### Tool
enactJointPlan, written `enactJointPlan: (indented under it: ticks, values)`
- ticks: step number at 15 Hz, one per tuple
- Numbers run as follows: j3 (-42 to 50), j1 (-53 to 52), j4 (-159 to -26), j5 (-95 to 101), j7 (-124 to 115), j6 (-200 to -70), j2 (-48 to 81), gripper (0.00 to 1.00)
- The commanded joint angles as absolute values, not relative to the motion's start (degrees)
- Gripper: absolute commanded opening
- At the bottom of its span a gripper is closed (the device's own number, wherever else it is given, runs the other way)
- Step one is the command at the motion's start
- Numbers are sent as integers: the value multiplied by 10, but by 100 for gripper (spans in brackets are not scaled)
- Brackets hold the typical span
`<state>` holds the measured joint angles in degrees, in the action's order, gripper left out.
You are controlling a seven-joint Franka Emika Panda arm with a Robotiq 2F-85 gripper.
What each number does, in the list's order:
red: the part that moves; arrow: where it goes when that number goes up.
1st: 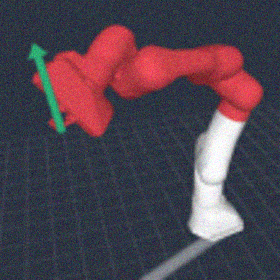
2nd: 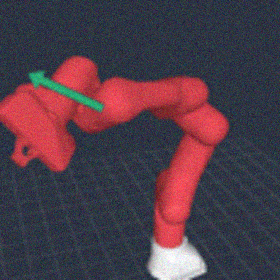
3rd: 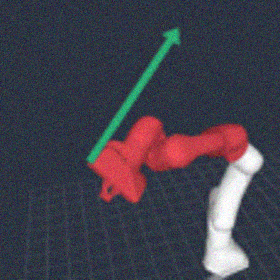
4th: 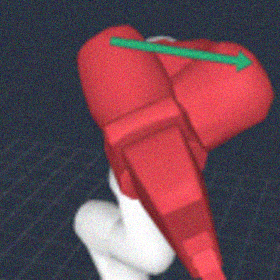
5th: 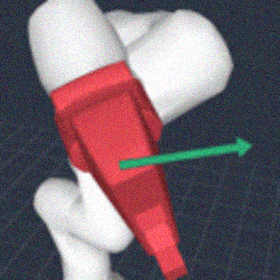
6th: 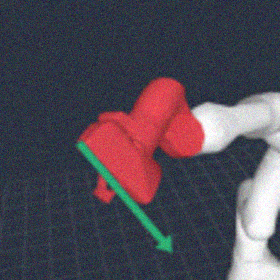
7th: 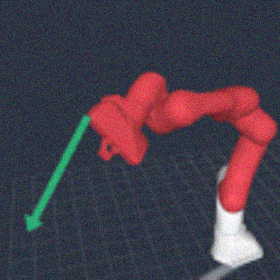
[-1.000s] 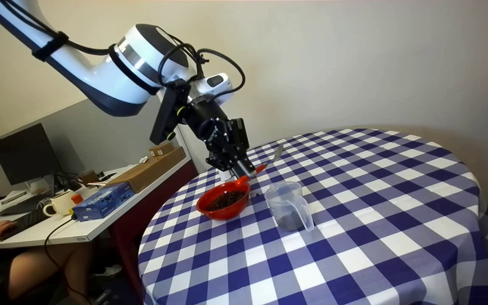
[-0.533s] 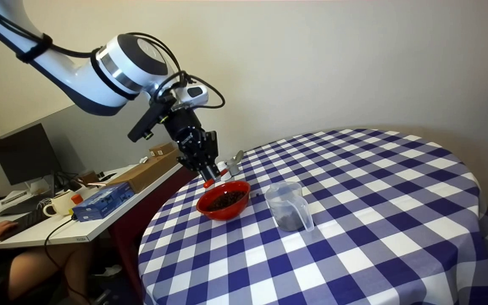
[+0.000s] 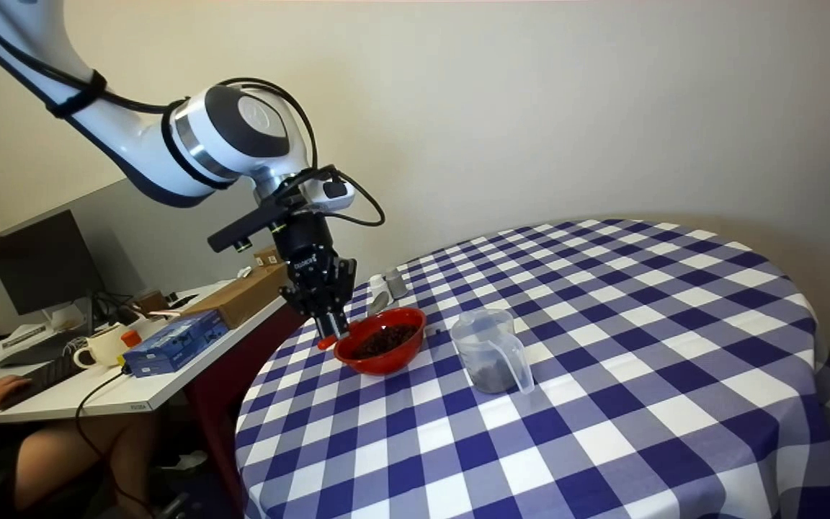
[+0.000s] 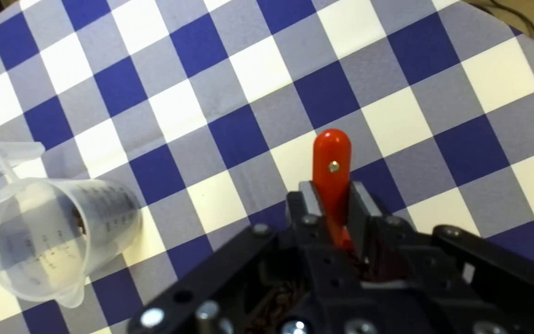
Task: Use the spoon on the table to scoop some of the contents in the red bowl into the clear jug then put the spoon in the red bowl
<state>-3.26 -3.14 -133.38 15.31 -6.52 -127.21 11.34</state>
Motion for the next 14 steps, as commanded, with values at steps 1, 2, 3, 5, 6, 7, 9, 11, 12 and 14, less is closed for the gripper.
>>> enactJointPlan:
  ticks: [1, 2, 3, 5, 6, 7, 9, 11, 12, 14]
  values:
    - [-28, -30, -1322, 127, -35, -1266, 134, 10]
    - [-26, -30, -1316, 130, -35, -1267, 146, 10]
    - [-25, -30, -1311, 130, -36, -1264, 154, 10]
    - [-23, -31, -1298, 131, -39, -1262, 174, 10]
    - [-22, -32, -1291, 131, -41, -1260, 183, 10]
    - [-21, -32, -1283, 131, -41, -1257, 193, 10]
    - [-20, -33, -1269, 130, -40, -1252, 209, 10]
    - [-21, -33, -1254, 126, -37, -1245, 223, 10]
    - [-21, -34, -1248, 127, -38, -1243, 229, 10]
    - [-21, -34, -1235, 124, -39, -1233, 238, 33]
